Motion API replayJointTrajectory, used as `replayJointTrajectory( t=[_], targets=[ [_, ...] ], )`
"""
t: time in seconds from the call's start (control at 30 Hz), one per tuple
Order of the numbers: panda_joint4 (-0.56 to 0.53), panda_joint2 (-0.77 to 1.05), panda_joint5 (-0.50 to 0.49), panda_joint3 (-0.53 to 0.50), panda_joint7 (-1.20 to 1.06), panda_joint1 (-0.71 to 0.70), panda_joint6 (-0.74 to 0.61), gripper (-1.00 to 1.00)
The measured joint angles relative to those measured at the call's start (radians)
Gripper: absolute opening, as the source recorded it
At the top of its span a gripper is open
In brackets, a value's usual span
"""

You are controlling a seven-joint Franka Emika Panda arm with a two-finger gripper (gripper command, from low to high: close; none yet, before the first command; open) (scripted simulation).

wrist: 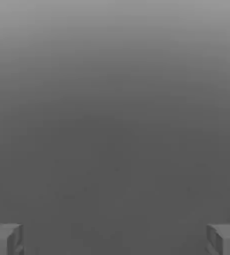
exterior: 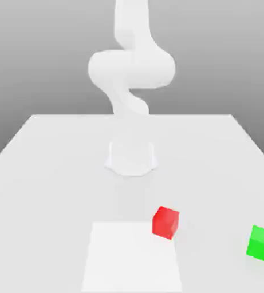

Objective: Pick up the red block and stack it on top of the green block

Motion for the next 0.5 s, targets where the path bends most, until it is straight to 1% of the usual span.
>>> replayJointTrajectory(
  t=[0.3, 0.5],
  targets=[
    [-0.264, 0.275, 0.022, 0.158, 0.278, -0.042, 0.207, 0.00],
    [-0.458, 0.485, 0.060, 0.237, 0.474, -0.041, 0.362, 0.00]
  ],
)
